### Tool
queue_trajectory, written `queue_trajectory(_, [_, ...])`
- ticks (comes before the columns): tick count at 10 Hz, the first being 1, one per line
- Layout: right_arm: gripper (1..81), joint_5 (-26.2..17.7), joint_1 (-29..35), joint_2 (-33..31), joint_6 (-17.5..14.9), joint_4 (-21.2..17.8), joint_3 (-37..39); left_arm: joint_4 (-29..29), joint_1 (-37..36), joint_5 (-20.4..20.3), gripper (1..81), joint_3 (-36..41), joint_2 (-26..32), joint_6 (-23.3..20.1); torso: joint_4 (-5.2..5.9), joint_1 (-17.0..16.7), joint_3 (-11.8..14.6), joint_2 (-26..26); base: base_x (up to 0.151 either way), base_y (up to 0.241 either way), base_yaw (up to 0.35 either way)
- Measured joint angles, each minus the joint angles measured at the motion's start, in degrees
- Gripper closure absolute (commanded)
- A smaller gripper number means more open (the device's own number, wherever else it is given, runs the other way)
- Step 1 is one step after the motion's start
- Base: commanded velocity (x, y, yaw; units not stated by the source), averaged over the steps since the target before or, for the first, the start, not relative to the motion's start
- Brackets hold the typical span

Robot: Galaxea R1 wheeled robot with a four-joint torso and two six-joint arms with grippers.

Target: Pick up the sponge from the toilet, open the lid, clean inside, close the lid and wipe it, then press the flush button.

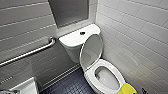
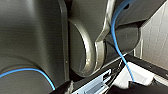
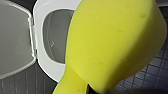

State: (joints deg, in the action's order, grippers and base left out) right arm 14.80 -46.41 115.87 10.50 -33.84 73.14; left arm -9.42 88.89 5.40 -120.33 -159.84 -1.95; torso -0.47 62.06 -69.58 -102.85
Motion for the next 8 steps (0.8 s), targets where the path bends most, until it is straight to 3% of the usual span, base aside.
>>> queue_trajectory(4, [81.1,-9.5,9.5,3.8,-0.6,0.4,4.2,0.0,-0.1,0.0,1.0,0.0,0.0,0.0,0.0,0.0,0.0,0.0,0.0,0.0,0.0])
queue_trajectory(8, [81.1,-19.3,16.5,12.8,-0.6,0.7,16.4,0.0,-0.1,0.0,1.0,0.0,0.0,0.0,0.0,0.0,0.0,0.0,0.0,0.0,0.0])
